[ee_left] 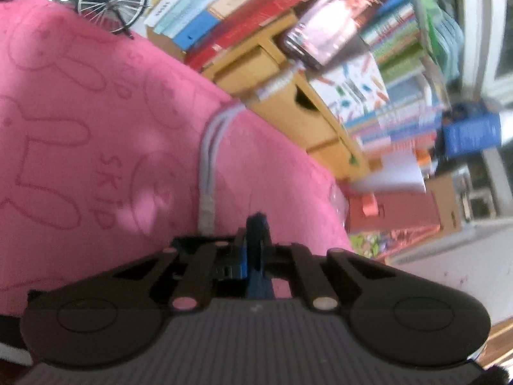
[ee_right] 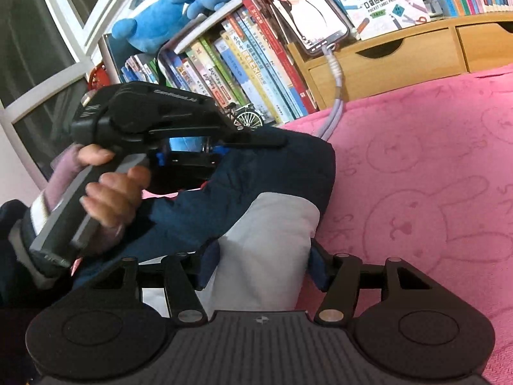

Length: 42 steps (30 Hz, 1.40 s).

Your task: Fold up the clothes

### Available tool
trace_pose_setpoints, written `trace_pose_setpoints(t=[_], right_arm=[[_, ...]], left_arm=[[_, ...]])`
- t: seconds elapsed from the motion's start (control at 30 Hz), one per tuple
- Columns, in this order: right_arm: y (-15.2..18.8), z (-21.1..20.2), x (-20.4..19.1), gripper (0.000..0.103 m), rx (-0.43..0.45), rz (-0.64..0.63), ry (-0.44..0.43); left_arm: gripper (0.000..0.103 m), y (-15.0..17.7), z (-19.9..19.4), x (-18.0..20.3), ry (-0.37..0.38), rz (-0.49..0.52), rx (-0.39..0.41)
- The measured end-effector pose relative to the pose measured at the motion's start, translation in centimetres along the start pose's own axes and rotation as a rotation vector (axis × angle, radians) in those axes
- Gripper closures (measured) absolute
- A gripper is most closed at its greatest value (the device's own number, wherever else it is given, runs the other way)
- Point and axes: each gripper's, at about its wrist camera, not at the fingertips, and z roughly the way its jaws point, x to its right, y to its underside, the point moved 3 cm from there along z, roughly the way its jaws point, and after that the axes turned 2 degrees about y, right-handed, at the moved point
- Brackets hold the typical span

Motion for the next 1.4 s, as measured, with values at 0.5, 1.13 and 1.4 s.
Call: trace_pose_setpoints(t=[0.5, 1.13, 1.4], right_arm=[[0.0, -0.2, -0.3, 0.041, 0.004, -0.002, 0.002], [-3.6, -9.2, 8.2, 0.018, 0.437, 0.366, 0.030], [-0.3, -17.0, 1.6, 0.006, 0.469, 0.013, 0.101]], left_arm=[[0.064, 7.9, -5.8, 8.5, -0.427, 0.657, 0.298], [0.047, 16.1, -12.7, 5.2, -0.914, 1.057, 0.550], [0.034, 17.8, -10.0, 1.3, -0.863, 1.097, 0.498]])
